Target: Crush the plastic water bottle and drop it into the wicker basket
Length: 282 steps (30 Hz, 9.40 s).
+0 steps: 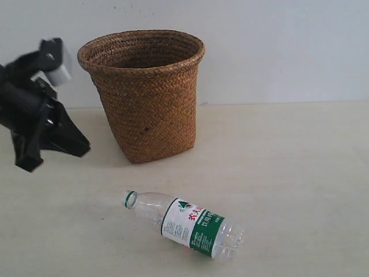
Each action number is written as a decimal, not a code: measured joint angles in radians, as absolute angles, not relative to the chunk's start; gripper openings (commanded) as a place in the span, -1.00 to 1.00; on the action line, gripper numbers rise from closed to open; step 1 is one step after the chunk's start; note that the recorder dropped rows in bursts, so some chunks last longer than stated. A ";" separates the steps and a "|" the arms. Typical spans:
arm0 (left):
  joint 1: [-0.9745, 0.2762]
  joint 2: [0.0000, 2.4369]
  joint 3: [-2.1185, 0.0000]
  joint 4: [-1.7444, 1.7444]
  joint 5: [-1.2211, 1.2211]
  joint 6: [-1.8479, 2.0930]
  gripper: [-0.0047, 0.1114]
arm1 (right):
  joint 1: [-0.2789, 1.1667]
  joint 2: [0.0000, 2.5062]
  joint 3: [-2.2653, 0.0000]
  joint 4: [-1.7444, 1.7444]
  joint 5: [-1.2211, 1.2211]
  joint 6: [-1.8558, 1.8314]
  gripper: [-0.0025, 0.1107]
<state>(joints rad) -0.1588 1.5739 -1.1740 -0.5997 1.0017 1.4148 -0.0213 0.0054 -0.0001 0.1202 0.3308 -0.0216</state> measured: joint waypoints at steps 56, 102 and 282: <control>-0.559 1.966 -1.174 0.095 0.574 1.309 -0.55 | -0.021 0.005 0.000 0.120 0.316 -0.022 -0.96; -0.559 1.750 -1.039 0.086 0.817 0.715 -0.85 | -0.021 0.005 0.000 0.120 0.316 -0.022 -0.96; -0.559 1.857 -1.039 -0.078 0.802 0.867 -0.85 | 0.589 2.043 -1.364 0.401 1.030 -0.231 -0.96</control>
<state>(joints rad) -0.5589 1.8571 -1.0390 -0.0783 0.8016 0.8672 0.5888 2.0428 -1.3639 0.4011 1.0297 -0.2307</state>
